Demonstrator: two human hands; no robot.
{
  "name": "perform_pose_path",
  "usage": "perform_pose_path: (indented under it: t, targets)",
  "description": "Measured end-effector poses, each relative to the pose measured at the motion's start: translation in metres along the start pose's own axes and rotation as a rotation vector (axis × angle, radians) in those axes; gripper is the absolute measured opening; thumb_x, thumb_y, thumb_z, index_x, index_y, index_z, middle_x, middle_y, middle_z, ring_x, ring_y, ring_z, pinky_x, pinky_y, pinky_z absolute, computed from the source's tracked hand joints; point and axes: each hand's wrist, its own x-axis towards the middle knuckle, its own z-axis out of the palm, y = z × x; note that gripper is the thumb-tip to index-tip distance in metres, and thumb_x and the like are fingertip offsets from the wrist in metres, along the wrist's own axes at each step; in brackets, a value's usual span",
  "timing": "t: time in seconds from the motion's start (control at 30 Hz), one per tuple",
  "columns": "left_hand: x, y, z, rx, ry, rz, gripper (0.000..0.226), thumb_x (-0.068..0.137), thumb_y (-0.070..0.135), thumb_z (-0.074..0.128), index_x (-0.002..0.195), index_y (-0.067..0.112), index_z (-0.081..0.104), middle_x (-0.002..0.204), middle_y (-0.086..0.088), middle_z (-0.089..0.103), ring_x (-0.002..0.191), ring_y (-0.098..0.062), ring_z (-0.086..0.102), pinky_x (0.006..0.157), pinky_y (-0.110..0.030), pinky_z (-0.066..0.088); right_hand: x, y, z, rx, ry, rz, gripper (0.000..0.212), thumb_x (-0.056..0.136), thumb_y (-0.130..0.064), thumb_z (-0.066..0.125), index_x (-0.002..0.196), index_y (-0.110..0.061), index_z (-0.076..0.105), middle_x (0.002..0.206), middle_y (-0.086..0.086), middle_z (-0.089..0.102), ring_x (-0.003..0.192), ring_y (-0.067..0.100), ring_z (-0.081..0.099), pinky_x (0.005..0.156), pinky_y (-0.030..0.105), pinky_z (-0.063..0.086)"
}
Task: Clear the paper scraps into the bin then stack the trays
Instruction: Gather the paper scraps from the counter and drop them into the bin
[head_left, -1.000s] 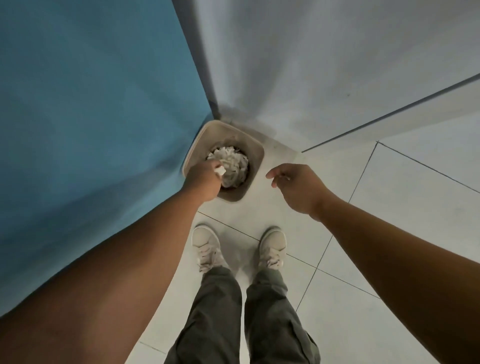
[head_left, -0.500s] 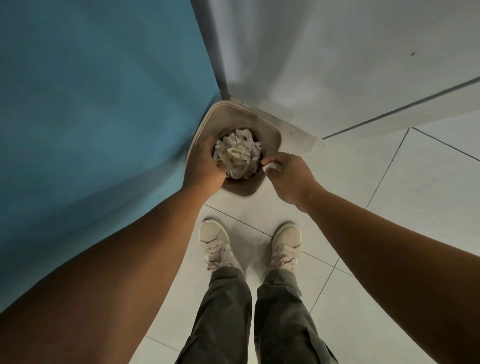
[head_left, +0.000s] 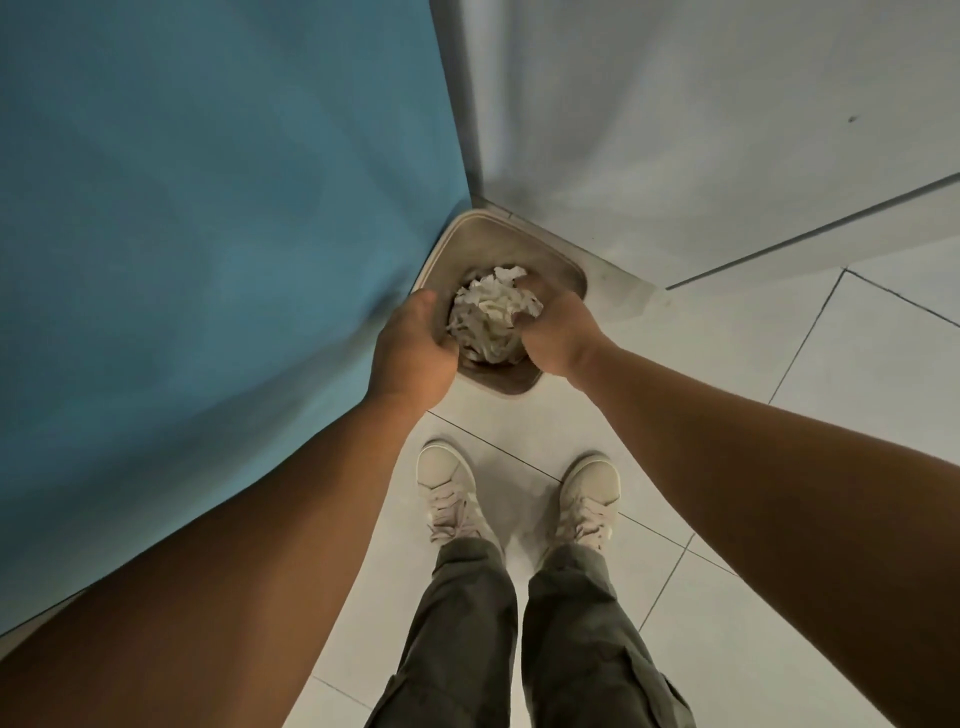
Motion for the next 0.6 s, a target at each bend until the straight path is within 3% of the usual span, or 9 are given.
perform_pose_path:
  t: [0.17,0.3,0.47,0.6]
  targets:
    - [-0.029,0.043,-0.022,0.037,-0.007,0.063,0.047,0.088,0.01,0.059,0.134,0.016,0.055,0.129,-0.008,0.061,0.117,-0.027,0.057,0.091,-0.027,0.042,-0.064,-0.012,-0.026,-0.106,0.023,-0.024,0.045,0.092,-0.023,0.052,0.137,-0.027,0.05,0.127,0.012,0.062,0.112,0.034,0.058,0.083,0.024,0.041]
    - [-0.06,0.093,-0.051,0.139,0.009,0.166,0.047,0.086,0.017,0.059,0.133,0.019,0.054,0.125,-0.006,0.062,0.114,-0.029,0.058,0.096,-0.037,0.047,-0.122,-0.048,-0.066,-0.131,0.108,-0.093,0.042,0.093,-0.022,0.054,0.135,-0.025,0.052,0.129,0.007,0.061,0.111,0.029,0.058,0.091,0.026,0.043]
    - [-0.116,0.154,-0.104,0.1,0.074,0.239,0.037,0.088,0.021,0.059,0.122,0.036,0.054,0.116,0.007,0.065,0.105,-0.019,0.061,0.091,-0.032,0.052,-0.195,-0.106,-0.121,-0.161,0.181,-0.242,0.036,0.097,-0.025,0.053,0.131,-0.016,0.055,0.129,0.006,0.061,0.115,0.026,0.057,0.091,0.024,0.038]
    - [-0.165,0.194,-0.151,0.062,0.135,0.296,0.039,0.092,0.022,0.06,0.13,0.027,0.055,0.127,0.001,0.062,0.118,-0.02,0.057,0.099,-0.032,0.049,-0.252,-0.152,-0.162,-0.145,0.238,-0.323,0.034,0.098,-0.027,0.053,0.13,-0.015,0.055,0.131,0.006,0.06,0.119,0.024,0.054,0.093,0.026,0.039]
